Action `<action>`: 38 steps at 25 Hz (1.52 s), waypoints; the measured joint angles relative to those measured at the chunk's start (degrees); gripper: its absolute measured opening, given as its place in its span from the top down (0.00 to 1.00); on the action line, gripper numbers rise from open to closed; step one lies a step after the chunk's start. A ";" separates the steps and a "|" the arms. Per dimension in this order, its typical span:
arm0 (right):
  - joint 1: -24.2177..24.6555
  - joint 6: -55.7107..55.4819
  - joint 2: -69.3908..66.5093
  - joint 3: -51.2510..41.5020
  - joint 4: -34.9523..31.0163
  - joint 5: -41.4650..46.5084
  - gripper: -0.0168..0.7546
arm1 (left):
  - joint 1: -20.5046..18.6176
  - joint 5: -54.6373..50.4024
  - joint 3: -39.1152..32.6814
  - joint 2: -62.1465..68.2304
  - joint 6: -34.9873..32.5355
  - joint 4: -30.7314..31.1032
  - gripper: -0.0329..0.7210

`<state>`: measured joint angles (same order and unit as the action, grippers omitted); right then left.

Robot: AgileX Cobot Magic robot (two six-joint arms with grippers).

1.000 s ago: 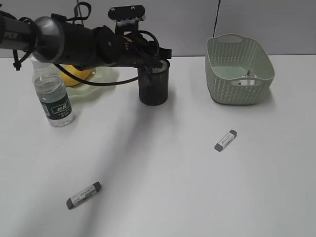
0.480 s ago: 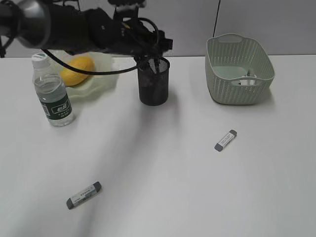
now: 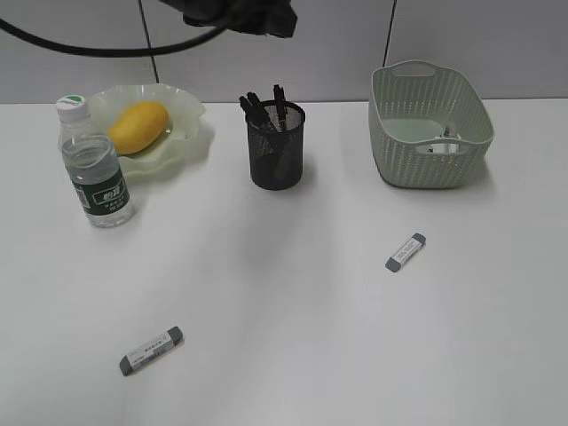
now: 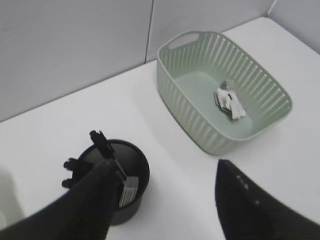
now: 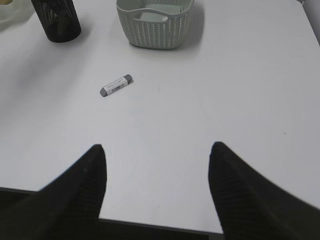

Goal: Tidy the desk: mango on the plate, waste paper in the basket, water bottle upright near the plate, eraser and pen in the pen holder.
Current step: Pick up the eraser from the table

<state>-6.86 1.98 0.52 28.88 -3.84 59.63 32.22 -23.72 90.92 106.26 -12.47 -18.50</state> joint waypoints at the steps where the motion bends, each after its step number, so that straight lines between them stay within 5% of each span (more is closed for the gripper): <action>1: 0.00 0.00 0.00 0.00 0.00 0.00 0.32 | -0.31 -2.92 0.68 -1.17 0.00 0.18 0.32; 5: 0.00 0.00 0.00 0.00 0.00 0.00 0.32 | -3.80 -14.97 3.94 -3.87 2.86 2.77 0.32; 13: 0.00 0.00 0.00 0.00 0.00 0.00 0.32 | -16.27 -28.97 9.69 -5.50 17.94 18.50 0.32; 18: 0.00 0.00 0.00 0.00 0.00 0.00 0.32 | -23.35 -32.25 9.94 -5.50 19.49 20.13 0.32; 26: 0.00 0.00 0.00 0.00 0.00 0.00 0.32 | -25.90 -38.95 9.18 -6.41 19.61 24.88 0.32; 30: 0.00 0.00 0.00 0.00 0.00 0.00 0.32 | -25.84 -39.86 1.82 -14.07 21.48 24.57 0.32; 38: 0.00 0.00 0.00 0.00 0.00 0.00 0.32 | -25.84 -35.27 -23.84 -38.66 24.97 24.57 0.32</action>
<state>-6.86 1.98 0.52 28.88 -3.84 59.63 6.38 -58.99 67.08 67.59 12.51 6.07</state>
